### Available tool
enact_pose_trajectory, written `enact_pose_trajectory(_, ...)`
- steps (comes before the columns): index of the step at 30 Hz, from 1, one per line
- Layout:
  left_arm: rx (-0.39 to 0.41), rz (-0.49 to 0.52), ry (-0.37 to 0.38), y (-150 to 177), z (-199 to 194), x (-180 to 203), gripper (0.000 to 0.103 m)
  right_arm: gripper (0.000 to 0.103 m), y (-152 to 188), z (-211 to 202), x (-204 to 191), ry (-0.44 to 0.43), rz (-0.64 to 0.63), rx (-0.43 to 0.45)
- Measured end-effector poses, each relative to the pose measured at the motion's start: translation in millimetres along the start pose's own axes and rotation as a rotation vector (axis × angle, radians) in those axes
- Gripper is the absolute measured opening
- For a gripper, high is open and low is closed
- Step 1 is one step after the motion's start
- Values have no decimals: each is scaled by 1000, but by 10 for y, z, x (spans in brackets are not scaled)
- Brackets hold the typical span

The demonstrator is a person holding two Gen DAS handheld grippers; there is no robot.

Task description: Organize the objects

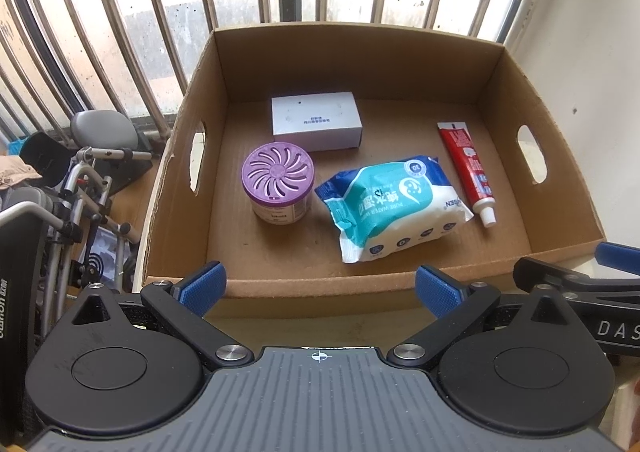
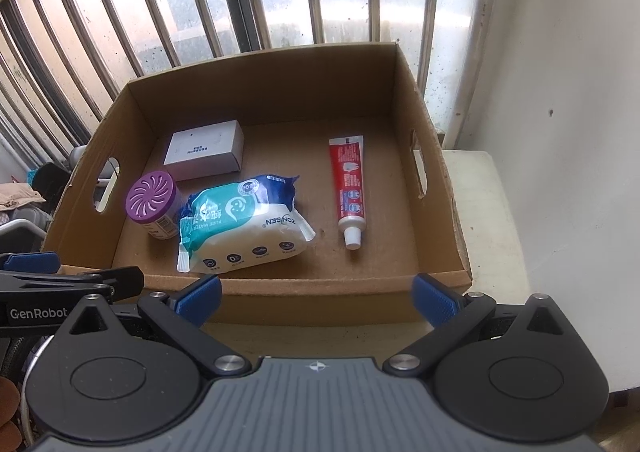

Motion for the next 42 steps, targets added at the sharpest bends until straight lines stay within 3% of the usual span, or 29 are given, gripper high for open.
enact_pose_trajectory(42, -17, 14, -12, 38, -3, 17, 102, 103, 20, -7, -19, -15, 5, -4)
Point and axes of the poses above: each gripper's, at about its wrist camera, not at the fingertips, and z roughly the way its jaws point, x to its right, y to its underside, the point moved 2 cm from there along z, roughly the way its jaws point, and after that the axes turned 10 degrees about -y, right-handed, at the moved point
